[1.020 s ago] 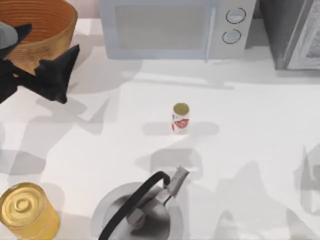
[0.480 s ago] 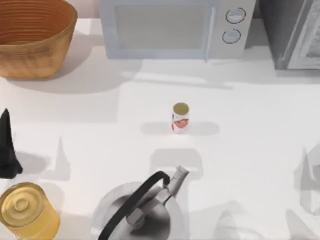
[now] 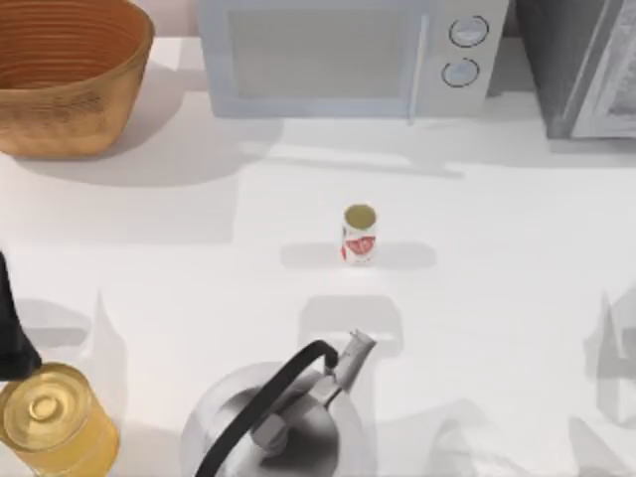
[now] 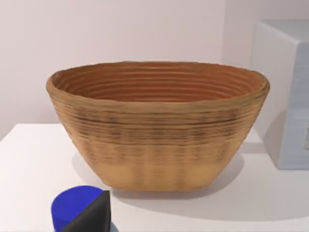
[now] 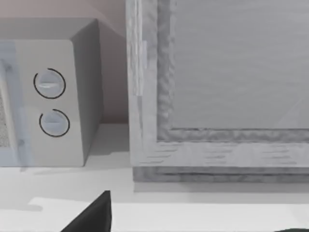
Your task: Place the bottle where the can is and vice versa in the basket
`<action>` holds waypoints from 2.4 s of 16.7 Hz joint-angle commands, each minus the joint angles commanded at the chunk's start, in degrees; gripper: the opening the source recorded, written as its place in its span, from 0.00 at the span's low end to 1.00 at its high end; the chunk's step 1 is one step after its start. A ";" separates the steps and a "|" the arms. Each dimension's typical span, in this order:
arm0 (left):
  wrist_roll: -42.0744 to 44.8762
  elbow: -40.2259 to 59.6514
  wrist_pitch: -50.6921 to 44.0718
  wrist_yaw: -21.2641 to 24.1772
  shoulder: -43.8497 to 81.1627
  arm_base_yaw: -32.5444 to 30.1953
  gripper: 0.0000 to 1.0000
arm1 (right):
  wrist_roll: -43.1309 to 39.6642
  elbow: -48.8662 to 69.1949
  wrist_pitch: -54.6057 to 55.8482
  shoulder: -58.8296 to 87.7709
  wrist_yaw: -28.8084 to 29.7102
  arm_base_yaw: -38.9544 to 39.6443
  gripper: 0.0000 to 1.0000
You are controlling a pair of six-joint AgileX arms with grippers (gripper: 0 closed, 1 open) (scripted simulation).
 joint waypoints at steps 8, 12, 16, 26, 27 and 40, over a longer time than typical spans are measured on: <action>1.44 0.61 8.14 2.75 8.54 4.32 1.00 | 0.00 0.00 0.00 0.00 0.00 0.00 1.00; 3.25 0.59 19.82 7.15 24.07 8.56 1.00 | 0.00 0.00 0.00 0.00 0.00 0.00 1.00; 4.95 0.43 29.31 11.44 36.51 12.33 1.00 | 0.00 0.00 0.00 0.00 0.00 0.00 1.00; 8.44 0.02 53.60 22.42 68.33 21.52 1.00 | 0.00 0.00 0.00 0.00 0.00 0.00 1.00; 8.72 -0.01 56.34 23.56 72.16 22.56 1.00 | 0.00 0.00 0.00 0.00 0.00 0.00 1.00; 10.36 0.05 72.99 30.28 92.45 29.60 1.00 | 0.00 0.00 0.00 0.00 0.00 0.00 1.00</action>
